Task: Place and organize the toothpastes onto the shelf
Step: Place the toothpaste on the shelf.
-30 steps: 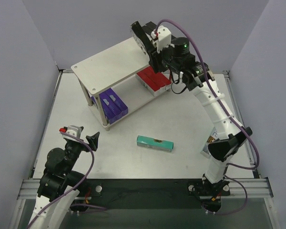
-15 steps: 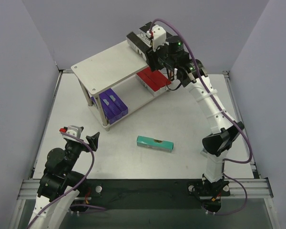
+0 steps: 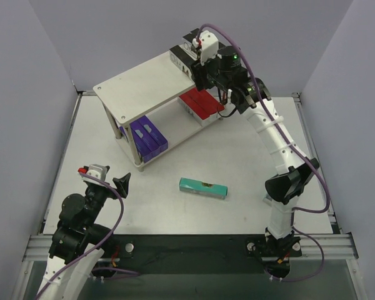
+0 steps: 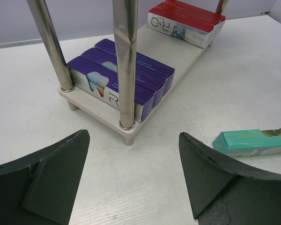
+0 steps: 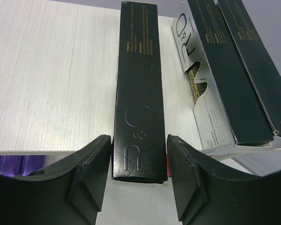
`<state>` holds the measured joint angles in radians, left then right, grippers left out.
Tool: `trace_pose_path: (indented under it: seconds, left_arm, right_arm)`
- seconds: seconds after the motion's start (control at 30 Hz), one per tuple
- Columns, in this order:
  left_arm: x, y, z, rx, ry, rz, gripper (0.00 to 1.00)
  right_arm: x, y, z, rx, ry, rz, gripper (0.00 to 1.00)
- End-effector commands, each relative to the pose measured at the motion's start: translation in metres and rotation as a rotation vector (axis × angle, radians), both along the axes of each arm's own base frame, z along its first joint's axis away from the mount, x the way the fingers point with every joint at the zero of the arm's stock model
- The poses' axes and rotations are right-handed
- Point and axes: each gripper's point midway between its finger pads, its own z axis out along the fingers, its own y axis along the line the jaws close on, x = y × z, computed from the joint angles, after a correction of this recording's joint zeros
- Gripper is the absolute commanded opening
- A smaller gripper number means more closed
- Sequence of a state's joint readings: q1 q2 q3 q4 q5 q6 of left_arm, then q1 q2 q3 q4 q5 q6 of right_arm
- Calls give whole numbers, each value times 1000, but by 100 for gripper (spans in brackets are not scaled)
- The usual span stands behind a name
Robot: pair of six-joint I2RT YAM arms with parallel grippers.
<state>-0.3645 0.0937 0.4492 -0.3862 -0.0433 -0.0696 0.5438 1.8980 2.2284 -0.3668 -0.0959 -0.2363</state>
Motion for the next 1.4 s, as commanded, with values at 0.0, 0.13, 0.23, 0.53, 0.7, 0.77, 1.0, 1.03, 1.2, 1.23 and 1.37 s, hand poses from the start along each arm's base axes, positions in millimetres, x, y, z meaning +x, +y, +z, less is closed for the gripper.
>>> trace_pose_path:
  seconds: [0.0, 0.13, 0.23, 0.53, 0.7, 0.77, 1.0, 1.03, 1.2, 1.23, 1.37]
  left_arm:
    - [2, -1, 13, -12, -43, -6, 88]
    - [2, -2, 13, -12, -41, -10, 88]
    - [2, -3, 12, -11, -38, -13, 88]
    - [2, -3, 12, -10, -37, -16, 88]
    - [2, -3, 12, -9, -37, -15, 88]
    - [2, -3, 12, -9, -37, -15, 88]
    - [2, -3, 12, -8, -36, -13, 88]
    - [2, -3, 12, -8, -36, -12, 88]
    - [2, -3, 12, -8, -36, -12, 88]
    - [2, -3, 12, -8, -36, -12, 88]
    - [2, -2, 12, -9, -37, -10, 88]
  right_arm:
    - [3, -9, 24, 11, -85, -25, 48]
    - [9, -12, 21, -3, -90, -34, 45]
    - [13, -13, 22, -7, -108, -28, 45]
    - [27, -11, 27, 26, -145, -5, 45]
    - [33, -9, 30, 24, -177, 10, 46]
    - [36, -6, 30, 28, -188, 23, 46]
    - [42, -7, 33, 27, -209, 21, 46]
    - [43, -8, 33, 24, -211, 17, 47]
    - [45, -13, 32, 13, -214, -9, 53]
    - [46, -15, 33, 11, -216, -18, 53]
    - [43, -16, 36, 12, -222, -18, 56]
